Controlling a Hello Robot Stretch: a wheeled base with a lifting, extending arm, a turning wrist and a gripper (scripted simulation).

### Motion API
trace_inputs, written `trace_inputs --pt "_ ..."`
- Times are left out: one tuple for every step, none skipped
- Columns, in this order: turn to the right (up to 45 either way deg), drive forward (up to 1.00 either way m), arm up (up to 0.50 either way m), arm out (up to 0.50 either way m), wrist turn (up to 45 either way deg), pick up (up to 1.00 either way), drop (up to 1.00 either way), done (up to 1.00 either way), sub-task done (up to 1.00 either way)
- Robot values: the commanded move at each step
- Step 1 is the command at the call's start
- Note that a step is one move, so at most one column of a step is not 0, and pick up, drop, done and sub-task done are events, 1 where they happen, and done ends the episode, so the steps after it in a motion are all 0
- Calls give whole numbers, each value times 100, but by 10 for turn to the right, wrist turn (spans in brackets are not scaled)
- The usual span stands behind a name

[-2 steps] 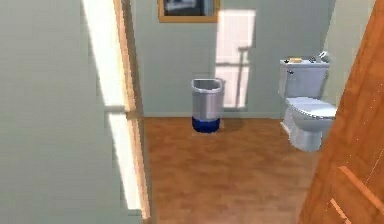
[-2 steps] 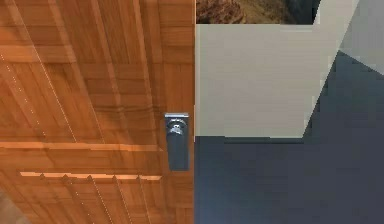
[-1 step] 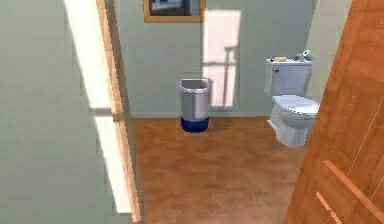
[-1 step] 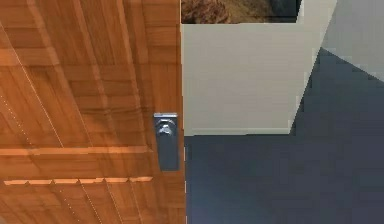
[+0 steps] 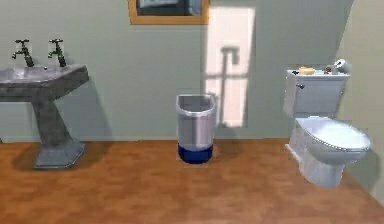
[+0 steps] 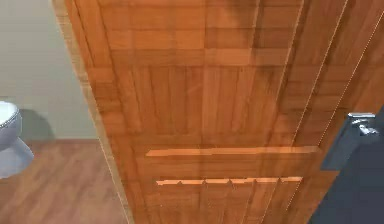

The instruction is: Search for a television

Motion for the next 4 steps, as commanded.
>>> trace_inputs --pt "0 45 0 0 0 0 0 0 0" --pt "0 30 0 0 0 0 0 0 0" --pt "-450 0 0 0 0 0 0 0 0" --pt "-420 0 0 0 0 0 0 0 0"
